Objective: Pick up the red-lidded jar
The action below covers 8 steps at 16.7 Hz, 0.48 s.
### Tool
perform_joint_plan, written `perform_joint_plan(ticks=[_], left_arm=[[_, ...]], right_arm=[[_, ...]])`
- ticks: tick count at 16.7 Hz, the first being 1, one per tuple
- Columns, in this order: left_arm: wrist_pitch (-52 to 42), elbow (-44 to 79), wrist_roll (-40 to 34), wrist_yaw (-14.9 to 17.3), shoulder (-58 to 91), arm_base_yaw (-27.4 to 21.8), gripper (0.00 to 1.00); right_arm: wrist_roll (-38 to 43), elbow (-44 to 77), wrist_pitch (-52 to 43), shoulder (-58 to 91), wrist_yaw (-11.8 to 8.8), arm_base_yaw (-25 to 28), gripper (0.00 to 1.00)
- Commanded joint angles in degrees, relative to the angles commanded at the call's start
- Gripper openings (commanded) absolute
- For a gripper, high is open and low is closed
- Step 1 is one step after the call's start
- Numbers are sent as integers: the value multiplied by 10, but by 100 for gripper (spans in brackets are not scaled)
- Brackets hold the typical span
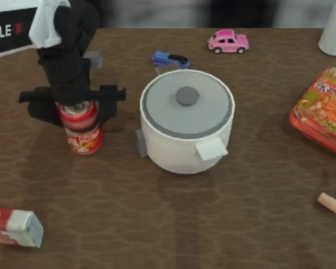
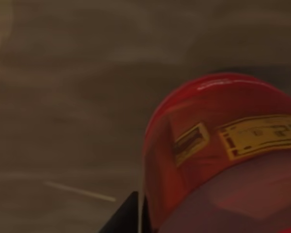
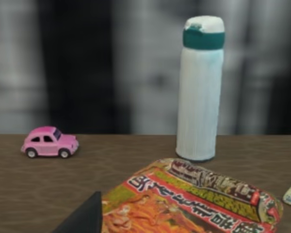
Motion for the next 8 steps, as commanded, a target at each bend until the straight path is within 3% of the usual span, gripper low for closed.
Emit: perform_joint_plan(ticks=[2, 8], left_arm=[[0, 0, 0, 0, 0, 0, 98], [0, 0, 0, 0, 0, 0, 100]], right_arm=[[0, 0, 0, 0, 0, 0, 100], [0, 0, 0, 0, 0, 0, 100]])
